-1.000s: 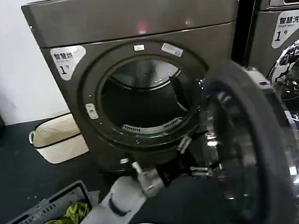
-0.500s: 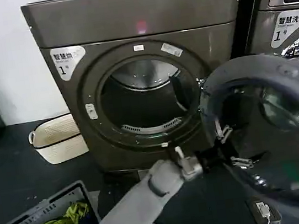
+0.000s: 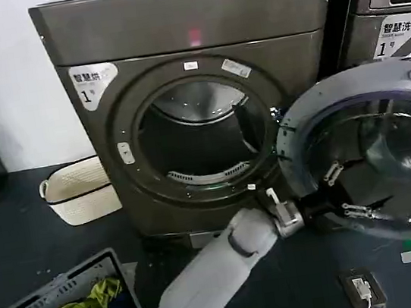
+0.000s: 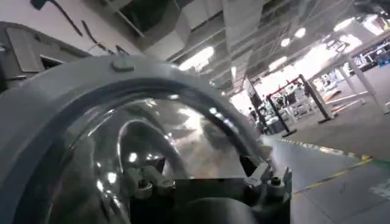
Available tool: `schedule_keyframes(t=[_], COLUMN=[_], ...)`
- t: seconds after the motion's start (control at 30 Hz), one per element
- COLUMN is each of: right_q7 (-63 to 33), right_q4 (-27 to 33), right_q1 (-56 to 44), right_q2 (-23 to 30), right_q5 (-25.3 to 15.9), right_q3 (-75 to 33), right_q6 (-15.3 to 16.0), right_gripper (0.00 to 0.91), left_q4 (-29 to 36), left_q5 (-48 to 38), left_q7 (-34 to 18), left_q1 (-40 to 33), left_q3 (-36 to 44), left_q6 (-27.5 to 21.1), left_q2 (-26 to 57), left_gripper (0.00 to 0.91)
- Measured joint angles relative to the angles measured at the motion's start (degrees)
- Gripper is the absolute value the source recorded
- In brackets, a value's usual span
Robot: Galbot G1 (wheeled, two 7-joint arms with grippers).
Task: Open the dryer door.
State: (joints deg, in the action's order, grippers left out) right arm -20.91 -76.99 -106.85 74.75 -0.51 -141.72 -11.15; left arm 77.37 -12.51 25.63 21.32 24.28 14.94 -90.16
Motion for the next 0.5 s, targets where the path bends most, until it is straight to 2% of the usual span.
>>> schedule_keyframes(t=[0.5], right_q7=[0.2], right_q4=[-0.1], right_q1=[0.1], right_q2=[0.0], right_q5=[-0.1], right_q3=[0.6], right_q6=[-0.8], right_gripper=[0.907], left_q4=[-3.2], left_q5=[0.2], left_q7=[-0.4], left_q1=[-1.3], left_q3=[-1.3], left_q6=[0.1], left_q2=[-2.0], left_gripper=[0.907])
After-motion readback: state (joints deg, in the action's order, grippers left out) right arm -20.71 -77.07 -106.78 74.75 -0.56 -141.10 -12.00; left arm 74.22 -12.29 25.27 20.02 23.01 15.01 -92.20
